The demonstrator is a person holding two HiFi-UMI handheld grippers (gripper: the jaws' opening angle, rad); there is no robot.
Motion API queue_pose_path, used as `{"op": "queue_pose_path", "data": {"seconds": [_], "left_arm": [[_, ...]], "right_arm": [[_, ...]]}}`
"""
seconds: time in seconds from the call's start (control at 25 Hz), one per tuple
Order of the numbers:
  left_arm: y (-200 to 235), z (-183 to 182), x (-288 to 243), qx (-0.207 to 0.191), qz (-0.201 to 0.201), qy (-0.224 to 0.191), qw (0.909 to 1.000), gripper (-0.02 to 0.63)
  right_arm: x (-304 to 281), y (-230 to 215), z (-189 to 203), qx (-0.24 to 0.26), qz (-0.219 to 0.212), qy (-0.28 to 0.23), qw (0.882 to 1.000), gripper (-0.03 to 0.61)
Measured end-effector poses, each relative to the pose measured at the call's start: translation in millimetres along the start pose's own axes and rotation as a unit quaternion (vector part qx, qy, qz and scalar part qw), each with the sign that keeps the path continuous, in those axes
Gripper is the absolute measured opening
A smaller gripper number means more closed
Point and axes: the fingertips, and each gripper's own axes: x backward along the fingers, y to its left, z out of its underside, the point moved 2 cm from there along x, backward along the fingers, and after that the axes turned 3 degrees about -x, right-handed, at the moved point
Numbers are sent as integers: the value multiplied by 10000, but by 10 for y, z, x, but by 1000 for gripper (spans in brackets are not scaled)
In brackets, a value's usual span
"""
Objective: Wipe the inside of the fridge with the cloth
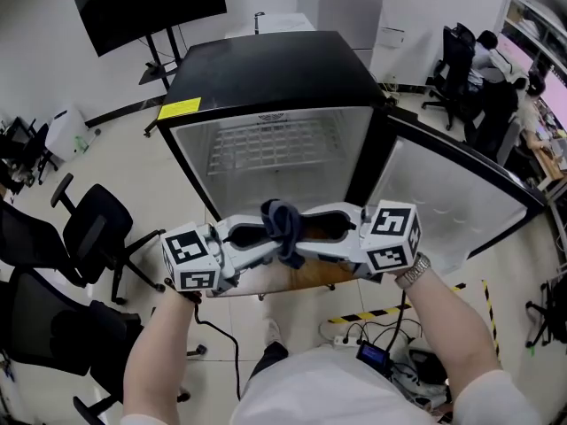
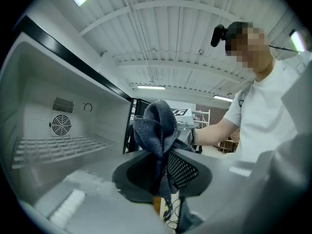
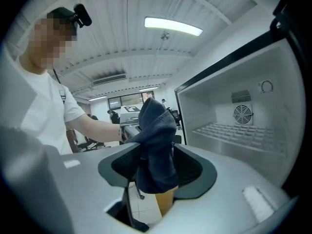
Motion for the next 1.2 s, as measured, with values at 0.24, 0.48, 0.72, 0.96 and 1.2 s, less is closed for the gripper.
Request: {"op": "queue_pose_path", "data": {"seconds": [0.24,0.48,0.72,0.96,1.2], "left_arm": [[-22,97,157,305,321,84,9990,80],[104,227,338,440,189,167,9987,81],[339,414,505,349,-393,447,9976,101],[679,642,728,241,-1298,578,9896,146],[919,823,1020,358,-2306,464,9713,158]], "right_arm": [[-277,151,-5,52,-754,162,9970,194],[-494,95,40,104,-836,229,9962,129],[-730,-85,123,231,-531,292,9979,92],[-983,-346,238,615,182,322,9974,77],[-1218,-615,396,755,852,283,9931,71]]}}
